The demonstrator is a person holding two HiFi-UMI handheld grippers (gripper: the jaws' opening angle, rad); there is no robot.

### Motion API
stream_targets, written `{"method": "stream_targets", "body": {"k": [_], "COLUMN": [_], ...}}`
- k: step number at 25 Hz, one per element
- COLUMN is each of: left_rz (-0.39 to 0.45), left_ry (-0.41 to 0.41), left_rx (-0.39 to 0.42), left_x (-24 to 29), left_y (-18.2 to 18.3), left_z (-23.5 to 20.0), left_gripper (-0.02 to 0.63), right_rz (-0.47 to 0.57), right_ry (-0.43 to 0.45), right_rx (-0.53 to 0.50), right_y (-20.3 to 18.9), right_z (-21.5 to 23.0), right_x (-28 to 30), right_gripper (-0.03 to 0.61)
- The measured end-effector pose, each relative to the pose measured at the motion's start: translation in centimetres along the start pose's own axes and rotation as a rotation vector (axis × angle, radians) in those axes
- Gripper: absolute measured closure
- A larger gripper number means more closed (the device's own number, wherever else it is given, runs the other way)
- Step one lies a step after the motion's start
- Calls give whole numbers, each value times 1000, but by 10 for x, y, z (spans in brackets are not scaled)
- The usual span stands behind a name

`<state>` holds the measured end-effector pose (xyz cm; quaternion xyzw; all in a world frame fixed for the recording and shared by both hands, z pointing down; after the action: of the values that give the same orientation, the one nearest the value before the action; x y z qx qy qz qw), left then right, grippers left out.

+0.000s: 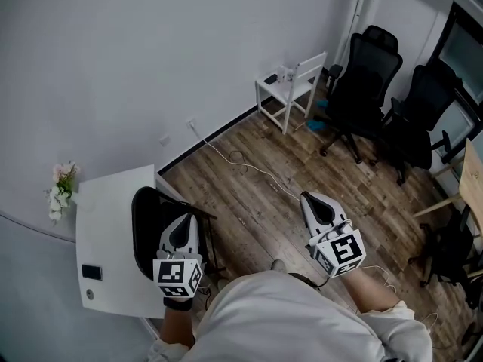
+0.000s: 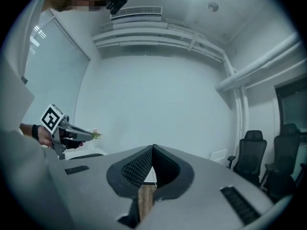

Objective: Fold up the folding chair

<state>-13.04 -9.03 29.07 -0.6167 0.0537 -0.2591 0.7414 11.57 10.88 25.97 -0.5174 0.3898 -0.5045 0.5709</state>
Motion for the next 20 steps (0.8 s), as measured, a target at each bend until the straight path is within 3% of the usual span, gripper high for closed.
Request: {"method": "stream_targets", "body": {"k": [20], "left_rz": [-27], "left_ry": [2], "left_rx": [-20], "left_x": [-5], "left_y": [-12], "left_z": [-7], "left_gripper": [607], "right_rz": [4], "right_ry": [-28], "right_rx": [0], "right_y": [-12], "right_z": [-2], "right_x": [2], "right_gripper": [561]}}
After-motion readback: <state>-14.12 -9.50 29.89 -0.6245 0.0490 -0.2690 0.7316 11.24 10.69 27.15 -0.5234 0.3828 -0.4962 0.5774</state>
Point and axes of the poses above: the fingertips, and each gripper's own axes: x forward along the fingers, z to its right, y out of its top, the point moved 6 cm from there along -x, backward along the fingers, and after that the axes turned 12 degrees about x, right-handed, at the moved point
